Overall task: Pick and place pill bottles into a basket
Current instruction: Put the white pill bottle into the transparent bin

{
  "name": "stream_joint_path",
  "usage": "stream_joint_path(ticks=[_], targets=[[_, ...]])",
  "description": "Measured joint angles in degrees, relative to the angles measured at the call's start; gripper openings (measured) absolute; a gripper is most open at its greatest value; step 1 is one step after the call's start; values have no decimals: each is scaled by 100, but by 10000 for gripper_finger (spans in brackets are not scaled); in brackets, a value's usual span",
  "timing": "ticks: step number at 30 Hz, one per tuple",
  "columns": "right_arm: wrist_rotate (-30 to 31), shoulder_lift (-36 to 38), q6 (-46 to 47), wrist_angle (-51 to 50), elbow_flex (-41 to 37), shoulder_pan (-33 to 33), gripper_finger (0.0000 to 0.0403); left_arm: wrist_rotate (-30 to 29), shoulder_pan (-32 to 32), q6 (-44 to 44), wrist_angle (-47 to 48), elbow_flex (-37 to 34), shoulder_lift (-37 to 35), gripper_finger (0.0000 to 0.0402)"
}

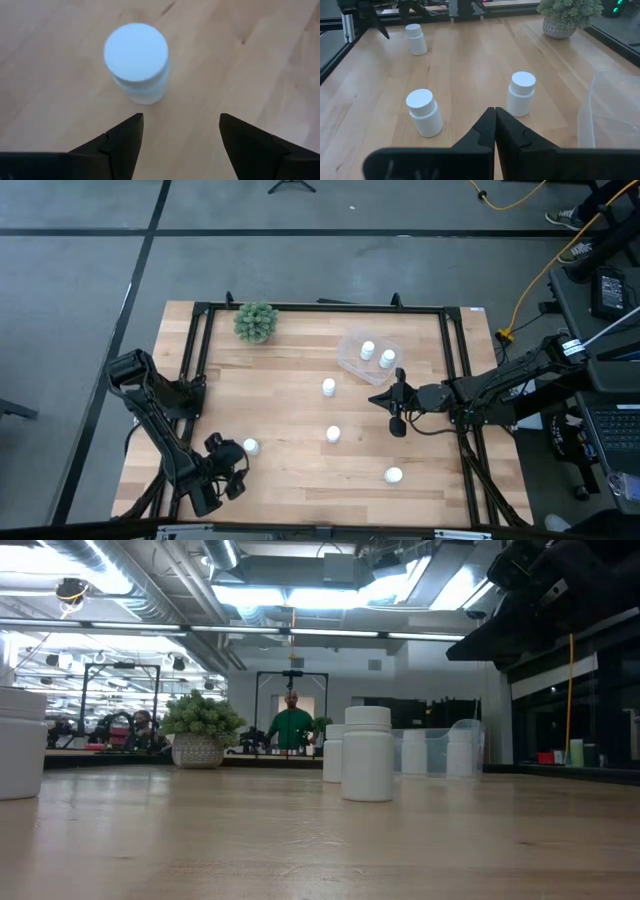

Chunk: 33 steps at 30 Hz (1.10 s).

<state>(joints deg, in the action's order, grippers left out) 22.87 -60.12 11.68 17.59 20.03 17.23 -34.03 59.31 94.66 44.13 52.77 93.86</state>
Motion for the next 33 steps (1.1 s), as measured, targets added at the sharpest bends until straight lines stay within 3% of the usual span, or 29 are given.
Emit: stream_joint_path(ticks=[5, 12, 19, 25, 33], targets=[[0, 0, -44, -111, 0, 0, 10, -459, 0, 176, -10, 0, 225, 255], [0, -2, -152, -223, 0, -2, 10, -396, -2, 383, -9, -4, 930, 255], [0, -2, -149, -223, 0, -2, 10, -959, 11, 687, -23, 2, 1375, 255], [0, -2, -148, -223, 0, 0, 10, -1406, -4, 706, -43, -7, 1460, 255], [0, -2, -147, -223, 0, 0, 10, -1564, -25, 705, -43, -7, 1458, 255]])
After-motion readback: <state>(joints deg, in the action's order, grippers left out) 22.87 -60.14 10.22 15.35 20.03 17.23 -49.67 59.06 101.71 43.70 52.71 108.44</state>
